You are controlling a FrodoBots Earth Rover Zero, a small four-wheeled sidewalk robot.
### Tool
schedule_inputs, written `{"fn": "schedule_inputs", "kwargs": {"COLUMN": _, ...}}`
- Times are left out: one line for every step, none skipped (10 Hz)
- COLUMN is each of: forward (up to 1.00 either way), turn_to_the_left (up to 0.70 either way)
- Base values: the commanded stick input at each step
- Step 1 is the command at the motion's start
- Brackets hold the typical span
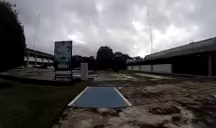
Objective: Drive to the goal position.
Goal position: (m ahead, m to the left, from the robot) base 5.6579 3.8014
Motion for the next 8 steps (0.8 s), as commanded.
{"fn": "schedule_inputs", "kwargs": {"forward": 0.7, "turn_to_the_left": 0.0}}
{"fn": "schedule_inputs", "kwargs": {"forward": 0.7, "turn_to_the_left": 0.0}}
{"fn": "schedule_inputs", "kwargs": {"forward": 0.7, "turn_to_the_left": 0.0}}
{"fn": "schedule_inputs", "kwargs": {"forward": 0.7, "turn_to_the_left": 0.0}}
{"fn": "schedule_inputs", "kwargs": {"forward": 0.7, "turn_to_the_left": 0.0}}
{"fn": "schedule_inputs", "kwargs": {"forward": 0.7, "turn_to_the_left": 0.0}}
{"fn": "schedule_inputs", "kwargs": {"forward": 0.7, "turn_to_the_left": 0.0}}
{"fn": "schedule_inputs", "kwargs": {"forward": 0.7, "turn_to_the_left": 0.0}}
